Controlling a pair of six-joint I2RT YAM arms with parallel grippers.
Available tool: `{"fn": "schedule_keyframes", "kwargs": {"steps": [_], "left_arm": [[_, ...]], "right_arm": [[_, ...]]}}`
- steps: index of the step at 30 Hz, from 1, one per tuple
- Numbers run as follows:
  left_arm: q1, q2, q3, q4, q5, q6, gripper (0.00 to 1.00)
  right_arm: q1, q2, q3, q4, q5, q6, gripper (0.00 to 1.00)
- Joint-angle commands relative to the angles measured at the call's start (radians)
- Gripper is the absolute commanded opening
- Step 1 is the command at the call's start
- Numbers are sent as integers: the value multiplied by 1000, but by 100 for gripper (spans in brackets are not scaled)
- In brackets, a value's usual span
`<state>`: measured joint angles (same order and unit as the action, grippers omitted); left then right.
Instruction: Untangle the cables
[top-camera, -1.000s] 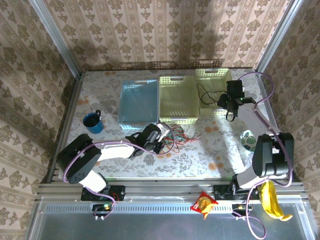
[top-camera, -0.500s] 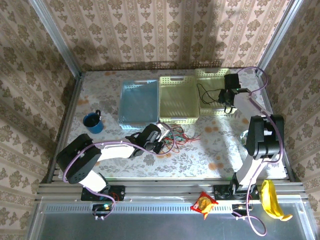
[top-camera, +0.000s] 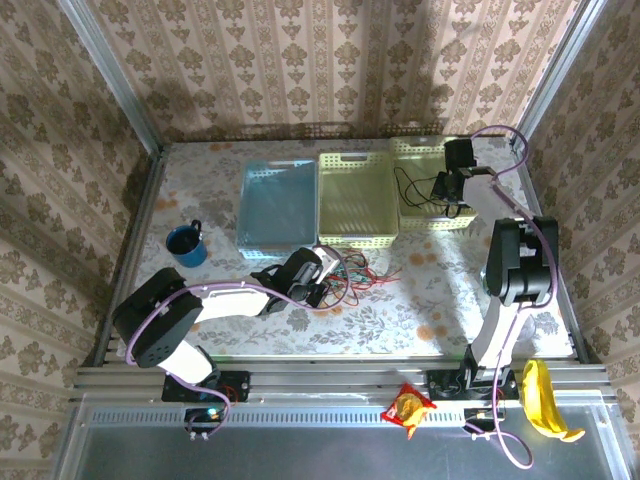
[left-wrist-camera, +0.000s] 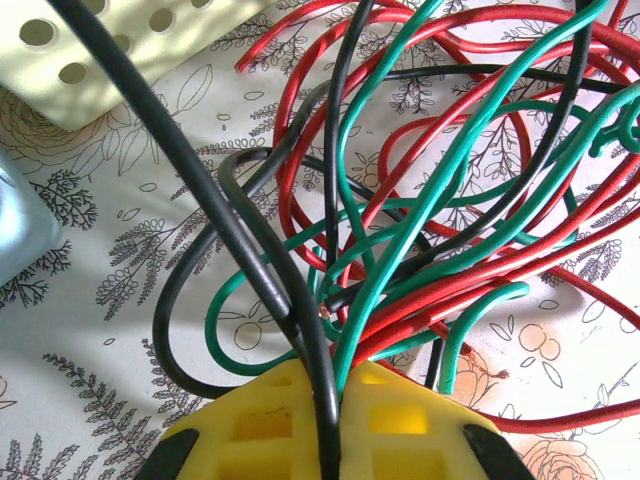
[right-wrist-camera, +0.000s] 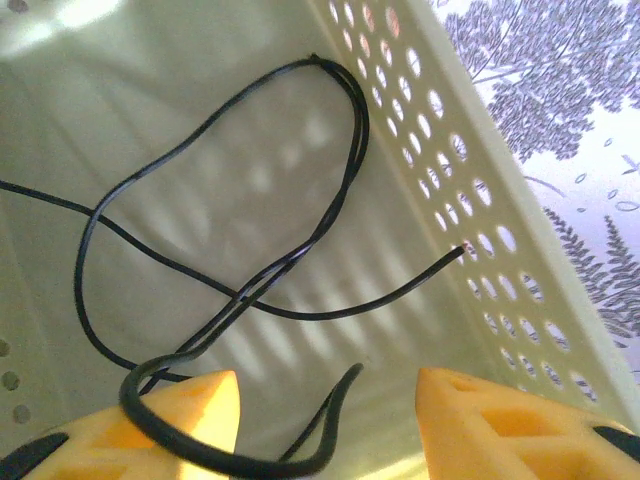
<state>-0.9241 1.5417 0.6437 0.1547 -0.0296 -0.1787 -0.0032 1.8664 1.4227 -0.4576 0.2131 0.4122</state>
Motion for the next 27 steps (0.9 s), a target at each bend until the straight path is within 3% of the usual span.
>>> {"fn": "schedule_keyframes", "kwargs": {"steps": [1,10,15,16,20,27], "left_arm": [[-7,-5,24,-27,-6,16,0],[-7,-6,25,-17,-4,25,0],[-7,-13,17,-1,51,30,0],[-7,-15,19,-2,69,34,6],[-4,-43,18,-12,119,37,48],[45,-199,-48,3,11,-59,64]], "right_arm": [[-3,-124,-33,-36,50,-23,53],[2,-303,-218,-69,9,46,54],[90,-433,-371,31,-164,41,53],[127,-447,-388,51,-195,28,53],[295,-458,-431,114,-385,-62,53],[456,-359,-394,63,-477,-170,50]]}}
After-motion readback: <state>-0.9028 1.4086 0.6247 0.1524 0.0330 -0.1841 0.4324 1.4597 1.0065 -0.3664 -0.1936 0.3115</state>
